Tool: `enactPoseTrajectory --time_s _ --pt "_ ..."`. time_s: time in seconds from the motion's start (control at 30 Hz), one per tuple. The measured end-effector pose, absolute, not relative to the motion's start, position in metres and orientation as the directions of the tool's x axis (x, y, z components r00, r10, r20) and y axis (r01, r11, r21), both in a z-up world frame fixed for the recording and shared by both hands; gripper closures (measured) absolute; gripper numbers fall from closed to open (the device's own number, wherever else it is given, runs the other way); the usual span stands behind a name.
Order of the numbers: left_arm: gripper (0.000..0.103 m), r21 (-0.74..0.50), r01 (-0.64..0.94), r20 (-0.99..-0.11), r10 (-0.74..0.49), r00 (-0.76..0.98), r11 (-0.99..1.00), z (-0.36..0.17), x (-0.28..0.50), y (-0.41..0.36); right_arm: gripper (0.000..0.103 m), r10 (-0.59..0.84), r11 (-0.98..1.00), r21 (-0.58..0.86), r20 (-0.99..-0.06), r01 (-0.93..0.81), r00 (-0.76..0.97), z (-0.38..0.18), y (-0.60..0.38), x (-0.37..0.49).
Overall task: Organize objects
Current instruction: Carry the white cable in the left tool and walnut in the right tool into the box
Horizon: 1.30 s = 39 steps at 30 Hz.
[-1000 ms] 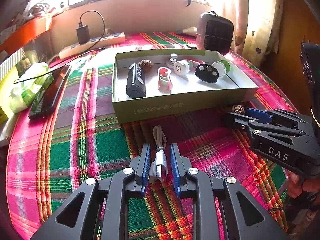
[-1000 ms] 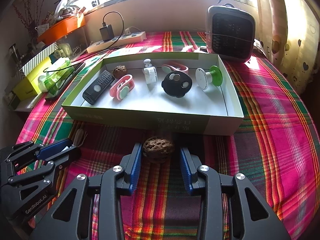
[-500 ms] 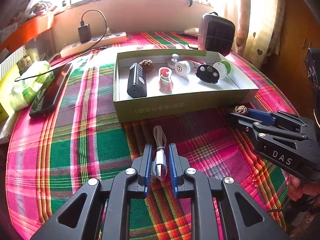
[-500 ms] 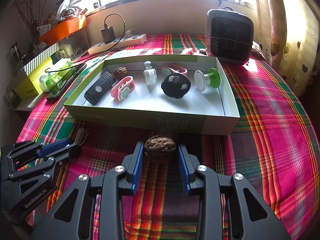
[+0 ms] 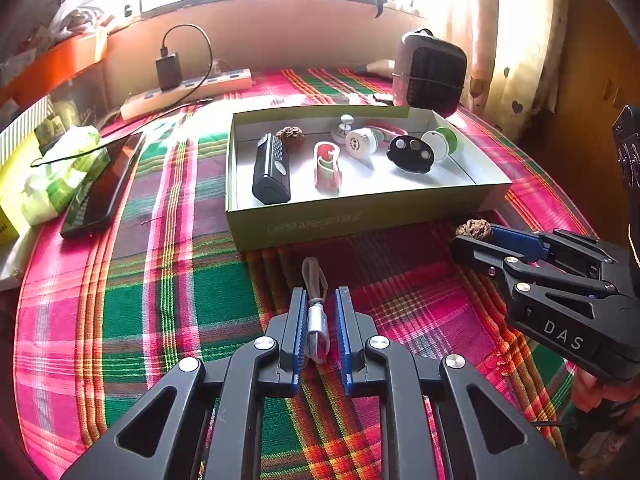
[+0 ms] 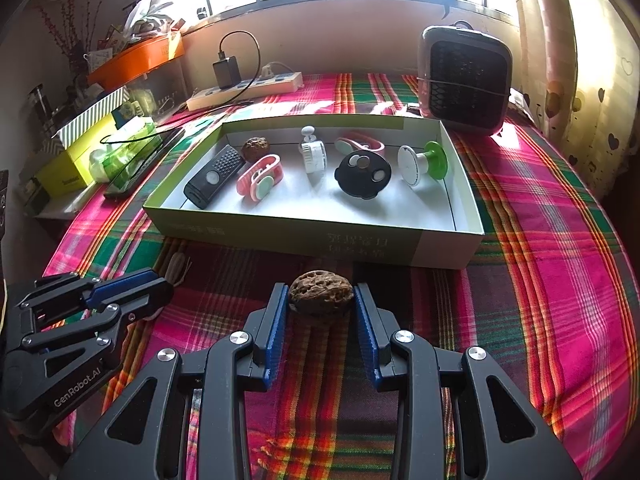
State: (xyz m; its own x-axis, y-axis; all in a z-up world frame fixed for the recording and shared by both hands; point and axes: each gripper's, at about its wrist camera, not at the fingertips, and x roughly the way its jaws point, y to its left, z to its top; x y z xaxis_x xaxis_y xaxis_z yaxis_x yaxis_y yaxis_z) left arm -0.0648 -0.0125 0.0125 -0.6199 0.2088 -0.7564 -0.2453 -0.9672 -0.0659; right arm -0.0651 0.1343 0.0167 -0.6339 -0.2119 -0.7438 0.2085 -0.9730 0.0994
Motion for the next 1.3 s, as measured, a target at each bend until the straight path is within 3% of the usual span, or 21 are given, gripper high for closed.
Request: enactPoseTrajectory --time_s 0.57,0.9,1.3 --pt "0.097 -0.076 -0.246 -0.752 0.218 -0.622 -0.966 0.015 -0.062 -0.0134 0.069 -0.229 -0.97 0.114 -0.731 0.216 -0.642 0.0204 0.1358 -0.0609" --pt "0.087 -0.074 -0.254 -0.779 0.215 -0.589 -0.964 0.0091 -0.0578 -0.0114 0.069 -0.236 -0.968 0.122 -0.726 0.217 -0.646 0.0218 0.1371 -0.0602" --pt "0.091 -0.071 -0.236 -0.774 0.203 -0.599 -0.969 0.0091 -0.0572 -0.0116 0.069 -0.239 -0.968 0.124 -0.725 0.219 -0.646 0.0214 0.1369 -0.0585"
